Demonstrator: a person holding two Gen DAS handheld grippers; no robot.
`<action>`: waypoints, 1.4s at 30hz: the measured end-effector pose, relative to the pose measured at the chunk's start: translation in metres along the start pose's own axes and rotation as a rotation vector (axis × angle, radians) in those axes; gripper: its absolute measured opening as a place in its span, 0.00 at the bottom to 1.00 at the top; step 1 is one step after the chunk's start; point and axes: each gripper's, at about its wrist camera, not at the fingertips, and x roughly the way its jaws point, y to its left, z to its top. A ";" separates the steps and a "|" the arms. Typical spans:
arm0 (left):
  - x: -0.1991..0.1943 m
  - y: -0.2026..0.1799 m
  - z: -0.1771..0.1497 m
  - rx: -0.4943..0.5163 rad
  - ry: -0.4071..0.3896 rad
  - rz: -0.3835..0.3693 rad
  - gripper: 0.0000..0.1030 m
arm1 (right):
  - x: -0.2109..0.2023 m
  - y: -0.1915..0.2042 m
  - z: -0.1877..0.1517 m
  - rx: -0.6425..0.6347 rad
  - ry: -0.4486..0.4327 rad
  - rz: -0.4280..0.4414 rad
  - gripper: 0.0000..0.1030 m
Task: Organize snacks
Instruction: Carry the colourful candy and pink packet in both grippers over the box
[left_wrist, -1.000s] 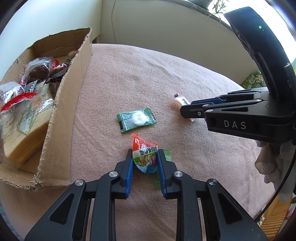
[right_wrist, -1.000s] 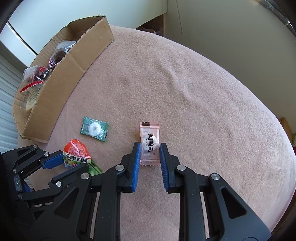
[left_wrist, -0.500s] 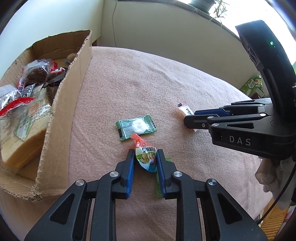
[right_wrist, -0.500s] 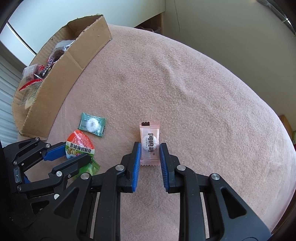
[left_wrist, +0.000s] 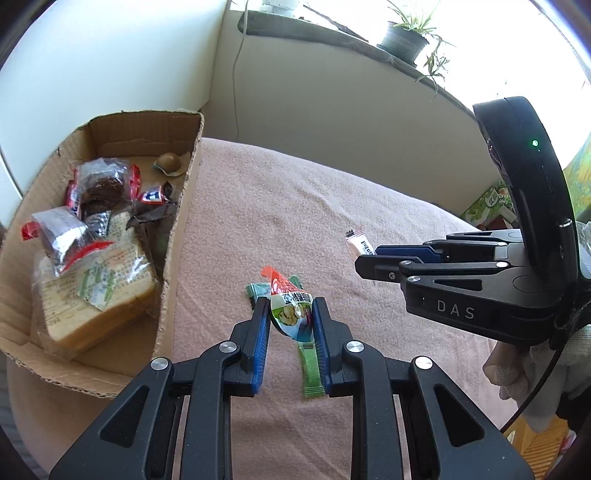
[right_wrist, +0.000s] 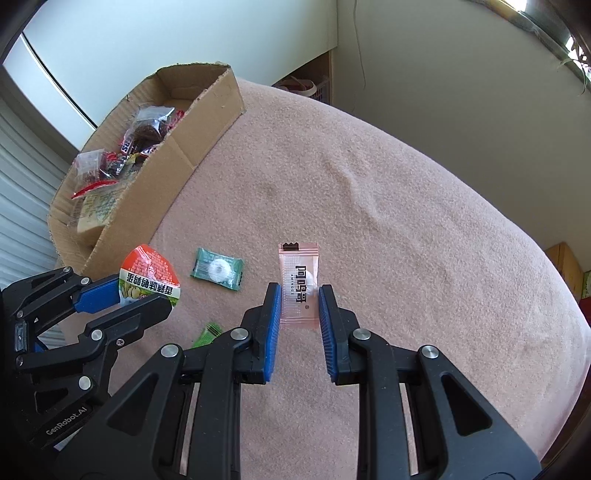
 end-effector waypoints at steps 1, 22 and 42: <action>-0.006 0.000 0.001 -0.003 -0.010 0.005 0.21 | -0.003 0.003 0.002 -0.003 -0.007 0.003 0.21; -0.057 0.079 0.008 -0.155 -0.095 0.091 0.21 | -0.014 0.093 0.069 -0.154 -0.061 0.077 0.21; -0.056 0.122 0.012 -0.210 -0.103 0.121 0.21 | 0.023 0.126 0.108 -0.223 -0.022 0.112 0.21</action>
